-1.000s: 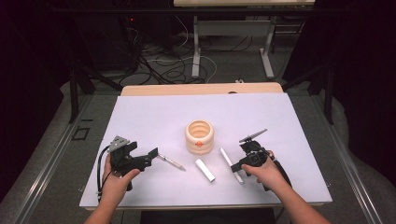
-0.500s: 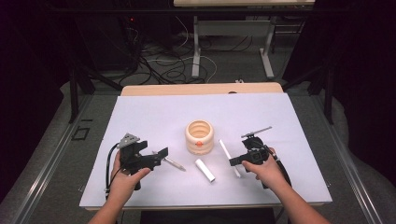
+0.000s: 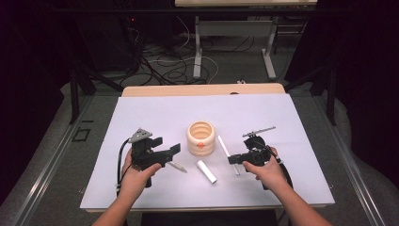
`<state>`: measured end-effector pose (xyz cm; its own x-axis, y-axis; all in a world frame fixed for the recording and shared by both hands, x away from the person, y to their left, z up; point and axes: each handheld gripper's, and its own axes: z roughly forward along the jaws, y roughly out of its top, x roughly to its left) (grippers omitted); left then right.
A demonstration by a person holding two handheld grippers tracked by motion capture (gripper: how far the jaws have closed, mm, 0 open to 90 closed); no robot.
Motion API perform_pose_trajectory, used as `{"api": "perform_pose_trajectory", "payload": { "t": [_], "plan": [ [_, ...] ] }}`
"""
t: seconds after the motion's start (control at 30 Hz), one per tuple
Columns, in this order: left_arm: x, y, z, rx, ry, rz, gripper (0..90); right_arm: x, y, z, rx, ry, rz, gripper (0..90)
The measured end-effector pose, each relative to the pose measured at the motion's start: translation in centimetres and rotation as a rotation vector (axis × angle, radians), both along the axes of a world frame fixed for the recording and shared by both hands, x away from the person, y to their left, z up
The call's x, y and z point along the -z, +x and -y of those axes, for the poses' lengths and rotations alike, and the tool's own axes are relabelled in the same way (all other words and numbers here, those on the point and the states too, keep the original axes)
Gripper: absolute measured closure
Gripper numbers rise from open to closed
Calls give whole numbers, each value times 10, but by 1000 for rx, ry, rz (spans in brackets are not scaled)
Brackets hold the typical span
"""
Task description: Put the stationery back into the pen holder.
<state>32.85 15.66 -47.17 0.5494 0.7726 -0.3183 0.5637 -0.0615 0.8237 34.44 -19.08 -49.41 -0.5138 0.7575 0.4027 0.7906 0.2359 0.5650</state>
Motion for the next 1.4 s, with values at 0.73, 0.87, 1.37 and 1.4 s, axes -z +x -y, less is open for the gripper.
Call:
{"api": "perform_pose_trajectory", "payload": {
  "t": [0.73,0.87,1.37,1.4],
  "plan": [
    [-20,7,49,63,13,-4,260,-13,-9,-5,-25,22,111,786],
    [-21,8,54,72,-27,-56,306,-15,-11,-7,-28,23,123,786],
    [-19,14,71,122,-137,-173,468,-19,-15,-9,-38,26,163,786],
    [-19,15,72,126,-146,-171,473,-19,-15,-10,-38,28,163,786]
  ]
}}
